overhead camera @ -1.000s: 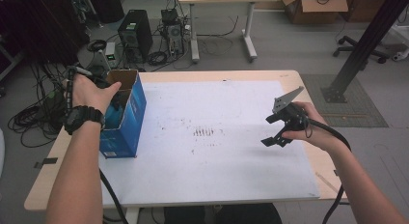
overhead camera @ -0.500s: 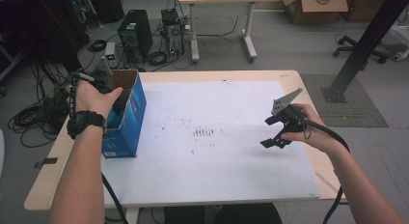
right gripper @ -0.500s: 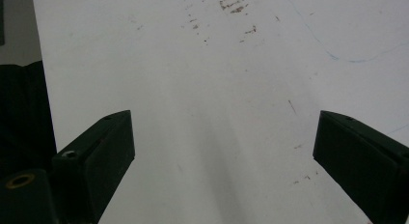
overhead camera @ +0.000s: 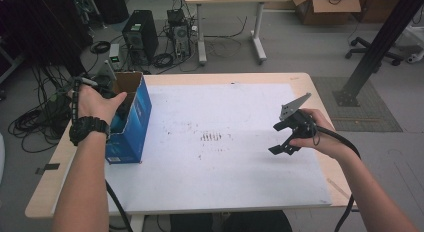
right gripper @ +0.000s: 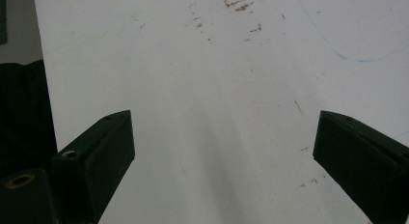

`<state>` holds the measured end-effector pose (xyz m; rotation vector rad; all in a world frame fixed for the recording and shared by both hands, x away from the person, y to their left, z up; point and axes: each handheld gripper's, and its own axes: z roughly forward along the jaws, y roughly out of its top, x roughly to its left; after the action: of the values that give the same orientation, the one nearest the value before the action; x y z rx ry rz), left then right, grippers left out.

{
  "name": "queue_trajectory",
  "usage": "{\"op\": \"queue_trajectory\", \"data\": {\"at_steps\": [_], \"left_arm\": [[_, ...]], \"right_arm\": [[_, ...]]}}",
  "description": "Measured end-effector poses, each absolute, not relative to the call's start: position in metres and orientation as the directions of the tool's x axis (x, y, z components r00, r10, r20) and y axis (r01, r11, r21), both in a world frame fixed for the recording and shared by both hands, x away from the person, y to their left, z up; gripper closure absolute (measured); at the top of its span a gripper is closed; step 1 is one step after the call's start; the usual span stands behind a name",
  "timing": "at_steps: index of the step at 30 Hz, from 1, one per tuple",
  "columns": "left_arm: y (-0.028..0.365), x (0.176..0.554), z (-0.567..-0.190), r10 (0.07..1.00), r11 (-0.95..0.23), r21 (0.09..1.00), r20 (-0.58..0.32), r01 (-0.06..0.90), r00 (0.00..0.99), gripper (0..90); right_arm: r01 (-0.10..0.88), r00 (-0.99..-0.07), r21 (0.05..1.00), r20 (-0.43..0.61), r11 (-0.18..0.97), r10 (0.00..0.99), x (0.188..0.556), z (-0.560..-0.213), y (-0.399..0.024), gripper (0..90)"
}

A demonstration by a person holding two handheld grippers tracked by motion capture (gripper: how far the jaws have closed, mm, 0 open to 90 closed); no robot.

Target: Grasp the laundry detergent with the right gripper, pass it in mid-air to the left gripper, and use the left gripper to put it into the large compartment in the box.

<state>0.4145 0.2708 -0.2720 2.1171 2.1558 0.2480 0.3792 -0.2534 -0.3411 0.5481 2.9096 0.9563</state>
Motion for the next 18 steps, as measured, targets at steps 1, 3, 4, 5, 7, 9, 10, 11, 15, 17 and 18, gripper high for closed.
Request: {"op": "queue_trajectory", "data": {"at_steps": [1,3,4,5,7,9,10,11,15,17,18], "left_arm": [[0.2709,0.4144,-0.2721,0.999,0.014,0.192,0.035,0.981,-0.022,37.9],[0.2712,0.4143,-0.2722,0.999,0.016,0.192,0.034,0.981,-0.023,37.8],[0.2709,0.4143,-0.2723,0.999,0.020,0.191,0.033,0.981,-0.027,37.8],[0.2707,0.4143,-0.2723,0.999,0.020,0.190,0.034,0.982,-0.027,37.7],[0.2703,0.4143,-0.2726,0.999,0.020,0.194,0.035,0.981,-0.027,37.7],[0.2699,0.4145,-0.2728,0.999,0.018,0.194,0.035,0.981,-0.025,37.7],[0.2698,0.4145,-0.2727,0.999,0.018,0.193,0.035,0.981,-0.025,37.6],[0.2698,0.4145,-0.2727,0.999,0.018,0.191,0.035,0.982,-0.025,37.5],[0.2693,0.4142,-0.2729,0.999,0.023,0.189,0.029,0.982,-0.029,37.3],[0.2687,0.4141,-0.2729,0.999,0.021,0.189,0.025,0.982,-0.026,37.2],[0.2684,0.4140,-0.2730,0.999,0.025,0.186,0.020,0.982,-0.030,37.1]], "right_arm": [[0.322,-0.937,0.580,0.082,0.748,0.339,0.3789,-0.3413,-0.2531,7.7],[0.320,-0.938,0.580,0.080,0.749,0.338,0.3788,-0.3414,-0.2531,7.7],[0.320,-0.938,0.580,0.081,0.749,0.338,0.3786,-0.3413,-0.2532,7.7],[0.321,-0.937,0.580,0.081,0.749,0.339,0.3785,-0.3413,-0.2534,7.7],[0.321,-0.937,0.580,0.079,0.749,0.340,0.3781,-0.3412,-0.2538,7.7],[0.323,-0.936,0.579,0.080,0.749,0.342,0.3777,-0.3411,-0.2542,7.7],[0.322,-0.937,0.579,0.079,0.749,0.342,0.3776,-0.3411,-0.2543,7.7],[0.322,-0.937,0.580,0.080,0.749,0.341,0.3774,-0.3411,-0.2545,7.7],[0.321,-0.937,0.579,0.078,0.749,0.341,0.3770,-0.3412,-0.2551,7.7],[0.324,-0.936,0.579,0.080,0.748,0.343,0.3768,-0.3412,-0.2555,7.7],[0.322,-0.936,0.580,0.078,0.748,0.342,0.3768,-0.3413,-0.2556,7.7]]}}
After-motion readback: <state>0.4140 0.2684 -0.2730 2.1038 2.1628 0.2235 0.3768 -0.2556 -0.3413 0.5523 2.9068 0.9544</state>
